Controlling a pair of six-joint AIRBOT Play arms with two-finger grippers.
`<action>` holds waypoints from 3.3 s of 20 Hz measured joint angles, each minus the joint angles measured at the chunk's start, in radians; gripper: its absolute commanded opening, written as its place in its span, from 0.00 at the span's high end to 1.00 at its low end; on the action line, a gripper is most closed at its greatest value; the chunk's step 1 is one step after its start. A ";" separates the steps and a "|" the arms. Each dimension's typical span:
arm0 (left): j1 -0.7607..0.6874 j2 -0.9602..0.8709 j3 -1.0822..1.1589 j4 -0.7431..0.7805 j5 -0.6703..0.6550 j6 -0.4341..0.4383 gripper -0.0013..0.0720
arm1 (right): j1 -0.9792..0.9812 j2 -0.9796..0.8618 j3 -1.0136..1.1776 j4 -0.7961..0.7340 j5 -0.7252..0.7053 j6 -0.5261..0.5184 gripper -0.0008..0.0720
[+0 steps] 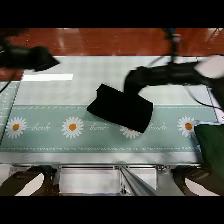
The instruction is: Fold the shirts.
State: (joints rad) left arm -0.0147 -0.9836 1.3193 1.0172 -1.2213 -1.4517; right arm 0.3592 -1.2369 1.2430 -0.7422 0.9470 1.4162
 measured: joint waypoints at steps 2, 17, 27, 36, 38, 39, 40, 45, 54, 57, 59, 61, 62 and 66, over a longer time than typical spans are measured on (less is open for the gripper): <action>0.038 0.126 -0.092 0.007 0.010 0.000 0.96 | 0.064 -0.154 0.092 0.005 -0.020 -0.002 0.96; 0.082 0.304 -0.427 -0.003 0.089 0.000 0.96 | -0.211 -0.192 0.227 -0.145 0.274 0.032 0.43; 0.082 0.298 -0.437 -0.008 0.101 -0.009 0.96 | -0.414 0.311 -0.624 -0.385 -0.061 0.313 0.43; 0.082 0.289 -0.438 -0.014 0.103 -0.019 0.96 | -0.318 -0.050 -0.690 0.256 -0.132 -0.102 0.45; 0.082 0.287 -0.438 -0.015 0.103 -0.019 0.96 | -0.270 -0.132 -0.632 0.322 -0.100 -0.156 0.72; 0.082 0.286 -0.438 -0.015 0.103 -0.019 0.96 | -0.242 -0.164 -0.595 0.339 -0.086 -0.174 0.95; 0.082 0.285 -0.438 -0.016 0.103 -0.019 0.96 | -0.212 -0.192 -0.547 0.361 -0.074 -0.196 0.96; 0.082 0.285 -0.438 -0.023 0.103 -0.019 0.96 | -0.138 -0.248 -0.235 0.335 -0.002 -0.220 0.96; 0.082 0.285 -0.438 -0.023 0.103 -0.019 0.96 | -0.306 -0.254 0.428 0.095 0.254 -0.006 0.96; 0.082 0.285 -0.438 -0.023 0.103 -0.019 0.96 | -0.437 -0.229 0.554 0.019 0.331 0.083 0.96; 0.082 0.285 -0.438 -0.023 0.103 -0.019 0.96 | -0.544 -0.201 0.593 -0.018 0.374 0.134 0.96; 0.082 0.285 -0.438 -0.023 0.103 -0.019 0.96 | -0.656 -0.162 0.615 -0.029 0.411 0.175 0.96; 0.082 0.285 -0.438 -0.023 0.103 -0.019 0.96 | -0.713 -0.142 0.620 -0.040 0.438 0.195 0.96; 0.082 0.285 -0.438 -0.023 0.103 -0.019 0.96 | -0.906 -0.059 0.627 -0.155 0.555 0.288 0.96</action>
State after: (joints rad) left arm 0.0669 -0.6991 0.8818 0.9943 -1.1183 -1.4708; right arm -0.5468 -1.2961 1.8698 -0.8970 1.5024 1.7042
